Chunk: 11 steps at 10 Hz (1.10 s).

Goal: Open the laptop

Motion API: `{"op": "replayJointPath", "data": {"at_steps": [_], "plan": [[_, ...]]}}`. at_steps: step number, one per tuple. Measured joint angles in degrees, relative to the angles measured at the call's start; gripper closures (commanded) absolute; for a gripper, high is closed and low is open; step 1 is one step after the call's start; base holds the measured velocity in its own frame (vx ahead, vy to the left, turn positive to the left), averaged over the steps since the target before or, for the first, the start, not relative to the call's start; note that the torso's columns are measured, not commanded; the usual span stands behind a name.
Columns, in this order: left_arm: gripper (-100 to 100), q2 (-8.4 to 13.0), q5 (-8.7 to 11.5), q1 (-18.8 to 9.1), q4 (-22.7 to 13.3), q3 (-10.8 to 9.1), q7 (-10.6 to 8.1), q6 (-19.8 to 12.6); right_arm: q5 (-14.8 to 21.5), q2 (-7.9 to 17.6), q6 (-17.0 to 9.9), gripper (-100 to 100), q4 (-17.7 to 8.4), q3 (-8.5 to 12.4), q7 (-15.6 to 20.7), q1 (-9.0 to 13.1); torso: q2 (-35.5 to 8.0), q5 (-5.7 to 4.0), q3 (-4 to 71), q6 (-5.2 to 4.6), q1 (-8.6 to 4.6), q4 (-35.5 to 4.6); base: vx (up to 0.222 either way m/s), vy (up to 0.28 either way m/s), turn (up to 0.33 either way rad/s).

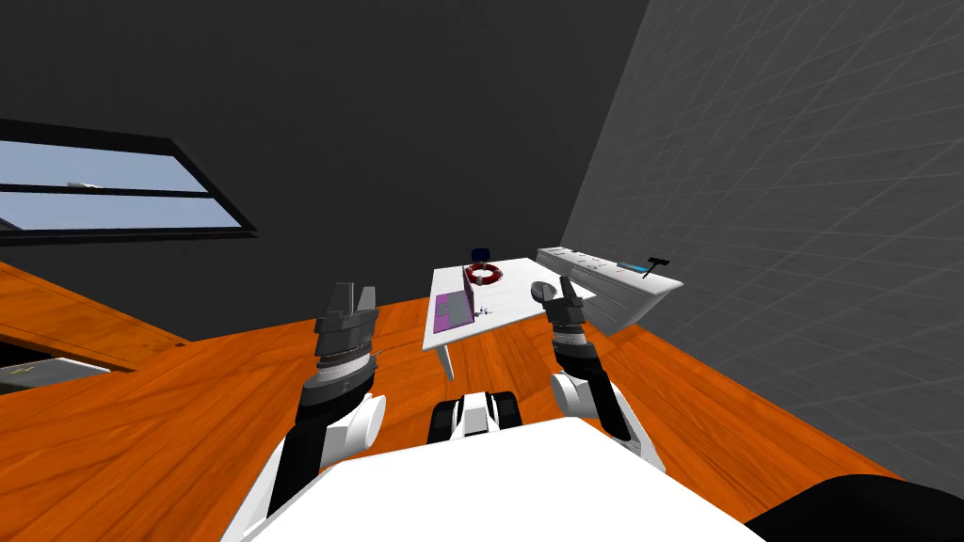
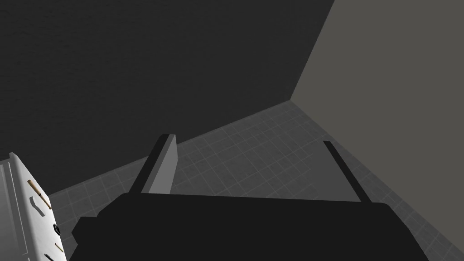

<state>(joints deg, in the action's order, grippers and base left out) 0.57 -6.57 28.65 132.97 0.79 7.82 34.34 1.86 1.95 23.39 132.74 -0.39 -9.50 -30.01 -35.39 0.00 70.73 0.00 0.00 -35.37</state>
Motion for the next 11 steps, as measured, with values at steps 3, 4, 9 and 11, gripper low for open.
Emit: {"op": "replayJointPath", "data": {"at_steps": [3, 4, 9, 11], "plan": [[-100, 2.0, -0.1, 0.0, 0.1, -0.07, 0.05, -0.8, 0.0, 0.0, 0.0, 0, 0.0, 0.0, 0.0, 0.0, -6.7, -0.01, 13.5, 0.0, -0.05, -6.7, 0.013, -0.027, -0.005], [-100, 3.0, -0.1, 0.0, -0.1, -0.15, 0.12, -1.2, 0.0, 0.0, 0.0, 0, 0.0, 0.0, 0.0, 0.0, -6.8, -0.02, 13.8, 0.0, -0.08, -6.8, 0.027, -0.062, -0.007], [-100, 6.5, -0.5, 0.2, 0.4, -0.64, 0.48, -6.7, 0.0, 0.0, 0.0, 0, 0.0, 0.0, 0.0, 0.0, -6.9, -0.01, 13.8, 0.0, -0.03, -6.9, 0.033, -0.08, -0.011], [-100, 7.1, -0.7, 0.4, 0.5, -0.92, 0.64, -9.6, 0.0, 0.0, 0.0, 0, 0.0, 0.0, 0.0, 0.0, -6.9, -0.01, 13.8, 0.0, -0.02, -6.9, 0.044, -0.096, -0.011]]}}
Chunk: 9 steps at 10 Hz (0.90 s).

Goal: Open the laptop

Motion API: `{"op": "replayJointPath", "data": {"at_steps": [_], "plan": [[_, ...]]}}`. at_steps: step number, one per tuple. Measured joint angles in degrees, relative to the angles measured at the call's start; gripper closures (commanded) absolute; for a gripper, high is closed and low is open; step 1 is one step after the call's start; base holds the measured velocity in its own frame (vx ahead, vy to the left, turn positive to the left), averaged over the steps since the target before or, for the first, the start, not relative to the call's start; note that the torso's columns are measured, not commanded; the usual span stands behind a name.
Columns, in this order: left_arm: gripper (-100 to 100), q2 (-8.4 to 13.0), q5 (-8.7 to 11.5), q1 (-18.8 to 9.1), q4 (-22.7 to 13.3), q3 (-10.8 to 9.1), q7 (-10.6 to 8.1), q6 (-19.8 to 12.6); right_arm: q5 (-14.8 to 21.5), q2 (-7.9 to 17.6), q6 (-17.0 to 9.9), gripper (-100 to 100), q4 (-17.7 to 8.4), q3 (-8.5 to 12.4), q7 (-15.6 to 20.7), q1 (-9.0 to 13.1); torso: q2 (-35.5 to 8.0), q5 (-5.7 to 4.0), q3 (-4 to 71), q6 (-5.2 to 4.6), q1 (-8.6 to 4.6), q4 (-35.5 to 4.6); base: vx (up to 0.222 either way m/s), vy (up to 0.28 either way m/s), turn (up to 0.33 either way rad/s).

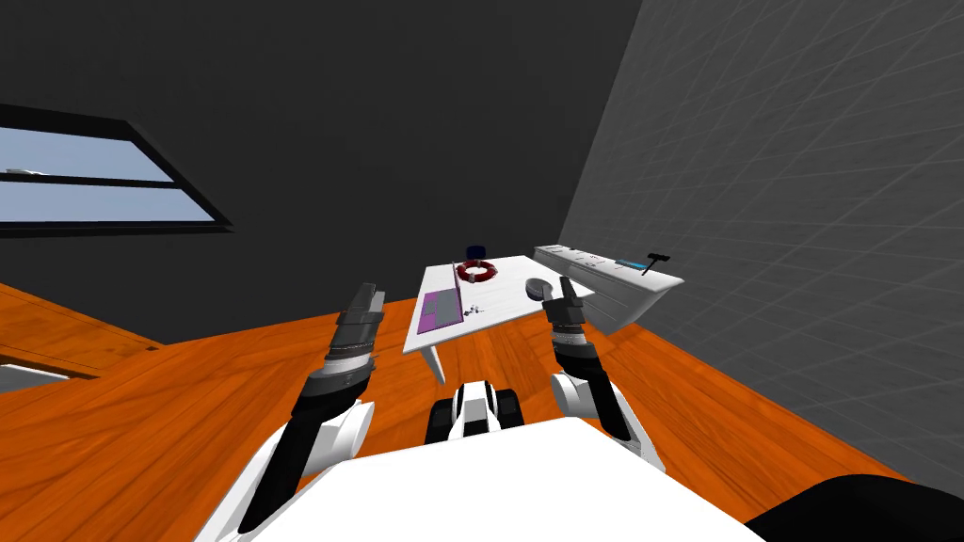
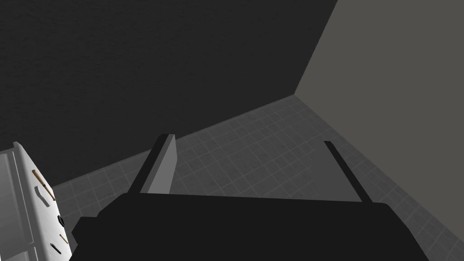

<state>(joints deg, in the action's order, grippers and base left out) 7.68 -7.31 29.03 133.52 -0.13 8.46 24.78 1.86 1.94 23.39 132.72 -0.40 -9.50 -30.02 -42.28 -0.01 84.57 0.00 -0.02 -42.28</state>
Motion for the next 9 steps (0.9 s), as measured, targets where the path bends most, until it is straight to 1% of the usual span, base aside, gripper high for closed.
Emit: {"op": "replayJointPath", "data": {"at_steps": [2, 4, 9], "plan": [[-100, 0.2, -0.3, 0.4, 0.1, -0.04, 0.36, -2.6, 0.0, 0.0, 0.0, 0, 0.0, 0.0, 0.0, 0.0, 0.0, 0.01, 0.0, 0.0, 0.05, 0.0, 0.048, -0.093, -0.013], [-100, 0.5, -0.3, 0.3, -0.1, -0.74, 0.34, -5.4, 0.0, 0.0, 0.0, 0, 0.0, 0.0, 0.0, 0.0, 0.0, 0.01, 0.0, 0.0, 0.04, 0.0, 0.047, -0.088, -0.013], [-100, -0.1, -1.0, 0.7, 0.1, -1.03, 0.99, -11.8, 0.0, 0.0, 0.0, 0, 0.0, 0.0, 0.0, 0.0, -0.1, 0.01, 0.0, 0.0, 0.05, 0.0, 0.038, -0.081, -0.01]]}}
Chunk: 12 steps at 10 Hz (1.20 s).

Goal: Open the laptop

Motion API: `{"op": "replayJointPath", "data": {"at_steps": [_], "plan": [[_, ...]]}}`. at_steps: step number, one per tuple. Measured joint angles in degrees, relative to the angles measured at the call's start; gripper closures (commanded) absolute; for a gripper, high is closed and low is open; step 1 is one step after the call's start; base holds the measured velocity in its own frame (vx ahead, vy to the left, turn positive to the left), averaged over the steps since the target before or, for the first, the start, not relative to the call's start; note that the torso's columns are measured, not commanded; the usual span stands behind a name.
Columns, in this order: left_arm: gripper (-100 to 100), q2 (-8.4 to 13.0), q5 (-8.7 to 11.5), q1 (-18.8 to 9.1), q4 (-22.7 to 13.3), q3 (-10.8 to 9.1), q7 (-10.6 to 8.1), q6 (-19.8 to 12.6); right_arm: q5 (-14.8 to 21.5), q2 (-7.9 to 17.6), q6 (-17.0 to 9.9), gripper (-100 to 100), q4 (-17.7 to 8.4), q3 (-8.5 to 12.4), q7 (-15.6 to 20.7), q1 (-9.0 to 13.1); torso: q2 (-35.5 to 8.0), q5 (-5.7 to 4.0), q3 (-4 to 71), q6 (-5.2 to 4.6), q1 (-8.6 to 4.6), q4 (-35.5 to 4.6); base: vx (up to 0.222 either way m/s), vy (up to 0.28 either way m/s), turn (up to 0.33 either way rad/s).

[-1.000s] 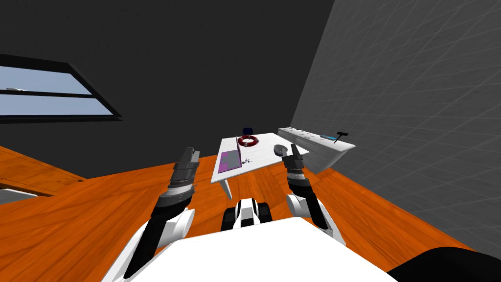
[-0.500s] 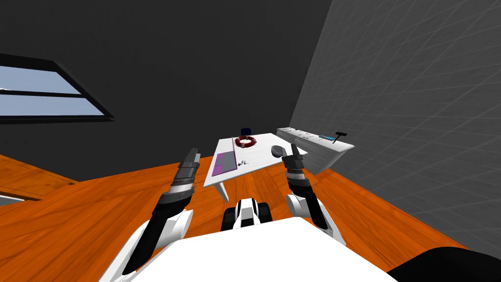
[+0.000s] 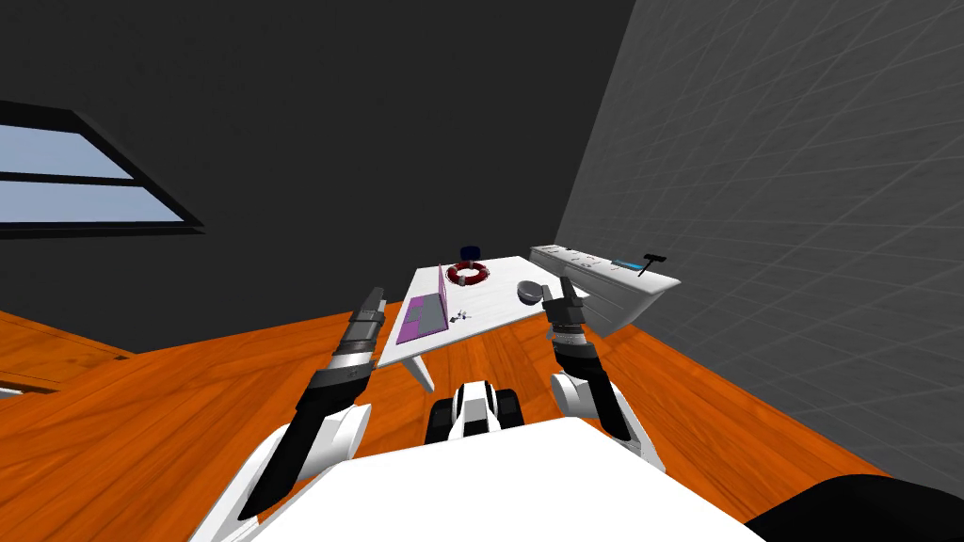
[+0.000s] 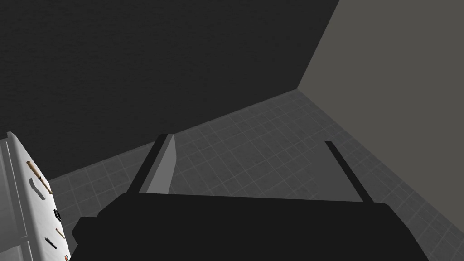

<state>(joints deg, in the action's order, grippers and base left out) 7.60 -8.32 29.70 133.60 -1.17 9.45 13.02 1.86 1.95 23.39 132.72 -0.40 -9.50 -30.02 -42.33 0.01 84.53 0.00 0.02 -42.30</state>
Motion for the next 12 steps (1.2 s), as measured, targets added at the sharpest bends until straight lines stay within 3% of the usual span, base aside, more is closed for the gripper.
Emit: {"op": "replayJointPath", "data": {"at_steps": [12], "plan": [[-100, -1.2, -1.2, 1.0, 0.5, -1.43, 1.0, -15.7, 0.0, 0.0, 0.0, 0, 0.0, 0.0, 0.0, 0.0, 0.0, 0.0, 0.0, 0.0, 0.02, 0.0, 0.042, -0.085, -0.011]]}}
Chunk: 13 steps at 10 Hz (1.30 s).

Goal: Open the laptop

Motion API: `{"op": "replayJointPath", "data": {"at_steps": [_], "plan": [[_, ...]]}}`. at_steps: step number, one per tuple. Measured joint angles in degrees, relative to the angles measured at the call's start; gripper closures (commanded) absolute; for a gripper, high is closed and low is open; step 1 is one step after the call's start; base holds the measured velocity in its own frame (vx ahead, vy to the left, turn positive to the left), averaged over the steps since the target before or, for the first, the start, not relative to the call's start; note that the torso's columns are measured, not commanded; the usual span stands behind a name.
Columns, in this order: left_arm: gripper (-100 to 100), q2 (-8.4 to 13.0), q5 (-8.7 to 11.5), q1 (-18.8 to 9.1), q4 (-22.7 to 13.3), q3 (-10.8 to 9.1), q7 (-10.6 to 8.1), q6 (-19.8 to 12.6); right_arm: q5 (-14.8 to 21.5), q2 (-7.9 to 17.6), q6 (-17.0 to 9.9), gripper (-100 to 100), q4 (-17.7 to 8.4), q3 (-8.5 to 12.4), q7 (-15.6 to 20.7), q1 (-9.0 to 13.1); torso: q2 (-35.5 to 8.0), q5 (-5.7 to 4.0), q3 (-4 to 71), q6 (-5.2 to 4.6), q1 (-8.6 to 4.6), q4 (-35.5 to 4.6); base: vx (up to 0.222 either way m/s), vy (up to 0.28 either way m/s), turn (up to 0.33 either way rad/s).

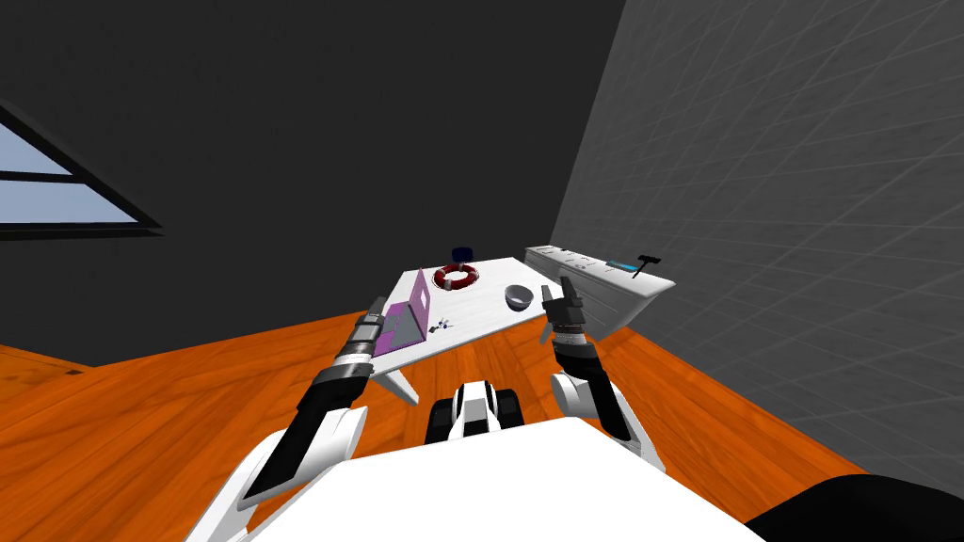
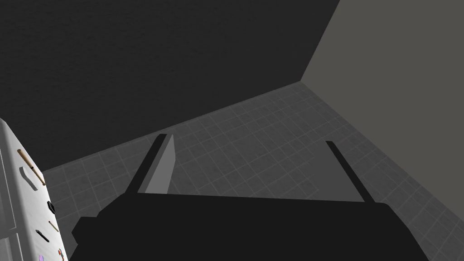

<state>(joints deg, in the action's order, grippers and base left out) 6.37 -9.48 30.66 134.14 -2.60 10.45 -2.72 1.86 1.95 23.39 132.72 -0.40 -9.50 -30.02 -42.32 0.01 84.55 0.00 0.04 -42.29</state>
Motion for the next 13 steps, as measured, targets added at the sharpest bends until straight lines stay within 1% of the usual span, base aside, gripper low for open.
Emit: {"op": "replayJointPath", "data": {"at_steps": [4, 7, 9, 11, 12, 13], "plan": [[-100, 0.9, -0.5, 0.3, 0.0, -0.5, 0.48, -5.9, 0.0, 0.0, 0.0, 0, 0.0, 0.0, 0.0, 0.0, 0.1, -0.02, 0.0, 0.0, -0.04, 0.0, 0.049, -0.101, -0.012], [-100, 1.6, -0.7, 0.0, -0.4, -1.03, 0.7, -10.1, 0.0, 0.0, 0.0, 0, 0.0, 0.0, 0.0, 0.0, 0.0, 0.0, 0.0, 0.0, 0.0, 0.0, 0.037, -0.082, -0.009], [-100, 1.9, -0.8, 0.5, 0.0, -1.3, 0.75, -12.5, 0.0, 0.0, 0.0, 0, 0.0, 0.0, 0.0, 0.0, 0.0, 0.0, 0.0, 0.0, -0.03, 0.0, 0.029, -0.057, -0.005], [-100, 1.9, -0.8, 0.8, 0.7, -1.33, 0.8, -13.1, 0.0, 0.0, 0.0, 0, 0.0, 0.0, 0.0, 0.0, 0.2, 0.04, 0.1, 0.0, 0.15, 0.0, 0.079, 0.005, -0.022], [100, 1.9, -0.8, 0.8, 0.8, -1.34, 0.8, -13.3, 0.0, 0.0, 0.0, 0, 0.0, 0.0, 0.0, 0.0, 0.1, 0.03, 0.1, 0.01, 0.07, 0.0, 0.009, 0.001, 0.002], [100, 1.9, -0.8, 0.8, 0.7, -1.33, 0.8, -13.3, 0.0, 0.0, 0.0, 0, 0.0, 0.0, 0.0, 0.0, -0.1, 0.0, -0.1, 0.0, -0.02, 0.0, -0.017, 0.072, 0.048]]}}
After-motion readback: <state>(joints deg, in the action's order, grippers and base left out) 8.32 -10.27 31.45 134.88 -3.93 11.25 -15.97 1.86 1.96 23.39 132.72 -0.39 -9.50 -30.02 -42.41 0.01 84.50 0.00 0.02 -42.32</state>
